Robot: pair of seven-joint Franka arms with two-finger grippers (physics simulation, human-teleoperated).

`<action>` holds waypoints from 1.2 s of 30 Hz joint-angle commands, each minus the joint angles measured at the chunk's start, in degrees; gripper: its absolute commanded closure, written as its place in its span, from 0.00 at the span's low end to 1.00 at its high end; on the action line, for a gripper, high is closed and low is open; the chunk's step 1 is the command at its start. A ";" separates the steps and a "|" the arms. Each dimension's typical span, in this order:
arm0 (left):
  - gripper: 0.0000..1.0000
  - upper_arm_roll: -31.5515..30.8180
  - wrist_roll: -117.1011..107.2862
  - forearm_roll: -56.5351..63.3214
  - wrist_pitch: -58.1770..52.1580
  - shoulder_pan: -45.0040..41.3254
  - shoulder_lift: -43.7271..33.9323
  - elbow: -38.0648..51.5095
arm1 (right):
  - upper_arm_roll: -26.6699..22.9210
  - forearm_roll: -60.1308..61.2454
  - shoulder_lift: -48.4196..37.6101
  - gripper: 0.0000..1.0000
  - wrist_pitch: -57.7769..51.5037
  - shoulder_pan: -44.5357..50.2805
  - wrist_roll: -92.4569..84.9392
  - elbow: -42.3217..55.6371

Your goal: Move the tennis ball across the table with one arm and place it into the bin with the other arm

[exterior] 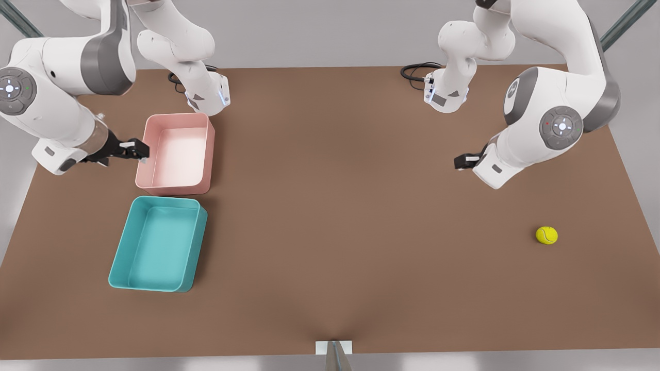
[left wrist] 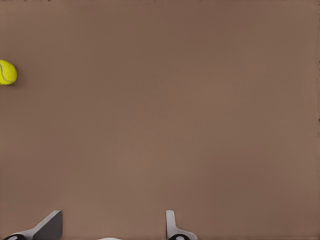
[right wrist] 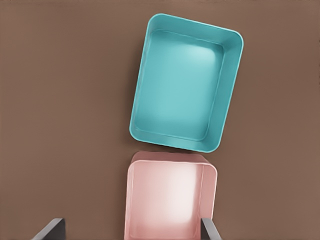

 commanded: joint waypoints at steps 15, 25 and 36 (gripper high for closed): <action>0.79 3.68 127.45 2.66 36.32 21.97 18.19 -3.36 | -1.14 0.30 5.41 0.00 3.17 0.12 -0.76 0.85; 0.79 3.68 148.74 2.74 36.94 32.79 26.28 -2.93 | -1.50 0.74 5.50 0.00 3.26 -0.49 -0.76 1.64; 0.79 4.48 141.71 2.48 53.81 37.27 33.22 -3.10 | -1.58 0.65 5.50 0.00 3.26 -0.58 -0.76 1.64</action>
